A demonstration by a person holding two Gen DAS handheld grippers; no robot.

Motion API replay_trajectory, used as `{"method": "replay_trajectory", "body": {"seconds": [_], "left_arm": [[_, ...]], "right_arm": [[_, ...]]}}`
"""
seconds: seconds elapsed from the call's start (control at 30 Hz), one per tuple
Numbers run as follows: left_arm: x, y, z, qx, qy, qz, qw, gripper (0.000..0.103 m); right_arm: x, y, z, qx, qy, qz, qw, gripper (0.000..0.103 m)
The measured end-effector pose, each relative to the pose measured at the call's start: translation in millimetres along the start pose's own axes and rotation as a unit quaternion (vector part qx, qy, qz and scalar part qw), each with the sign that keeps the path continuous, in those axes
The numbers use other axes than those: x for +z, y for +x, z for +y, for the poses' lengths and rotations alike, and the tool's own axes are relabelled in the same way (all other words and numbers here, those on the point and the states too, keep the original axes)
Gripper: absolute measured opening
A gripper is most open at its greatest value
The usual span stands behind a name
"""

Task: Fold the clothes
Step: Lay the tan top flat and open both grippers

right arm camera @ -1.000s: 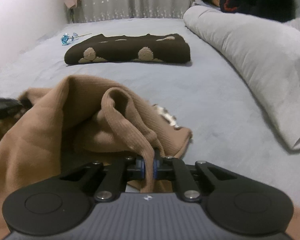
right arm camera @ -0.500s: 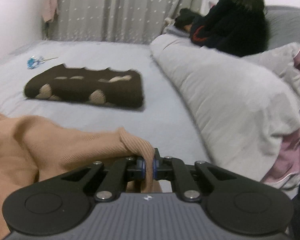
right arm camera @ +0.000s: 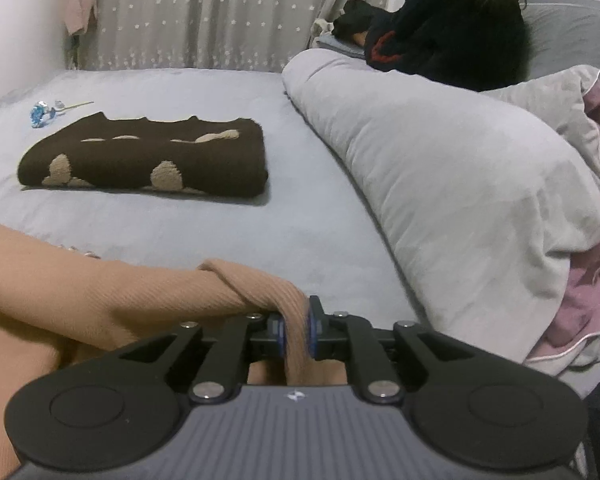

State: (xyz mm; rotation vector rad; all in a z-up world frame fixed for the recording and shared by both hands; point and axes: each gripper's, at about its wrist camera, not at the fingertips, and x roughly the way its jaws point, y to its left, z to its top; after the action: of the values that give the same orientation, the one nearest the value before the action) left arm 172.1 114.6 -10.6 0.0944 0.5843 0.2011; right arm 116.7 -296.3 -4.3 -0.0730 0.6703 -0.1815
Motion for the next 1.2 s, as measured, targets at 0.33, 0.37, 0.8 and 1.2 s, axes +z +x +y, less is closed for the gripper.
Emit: {"method": "replay_trajectory", "body": {"seconds": [0.33, 0.37, 0.8, 1.2], "left_arm": [[-22, -40, -12, -0.063, 0.025, 0.045, 0.9967, 0.052], [-26, -46, -13, -0.073, 0.027, 0.050, 0.9958, 0.056], [-82, -124, -25, -0.156, 0.085, 0.081, 0.9808, 0.070], [-128, -204, -40, -0.240, 0.131, 0.047, 0.9608, 0.087]], "right_arm": [[-9, -35, 4, 0.025, 0.007, -0.002, 1.000, 0.045], [-11, -41, 4, 0.030, 0.012, -0.001, 0.999, 0.046], [-49, -92, 21, 0.083, 0.032, 0.015, 0.996, 0.054], [-102, -125, 36, 0.137, 0.075, 0.053, 0.986, 0.056]]}}
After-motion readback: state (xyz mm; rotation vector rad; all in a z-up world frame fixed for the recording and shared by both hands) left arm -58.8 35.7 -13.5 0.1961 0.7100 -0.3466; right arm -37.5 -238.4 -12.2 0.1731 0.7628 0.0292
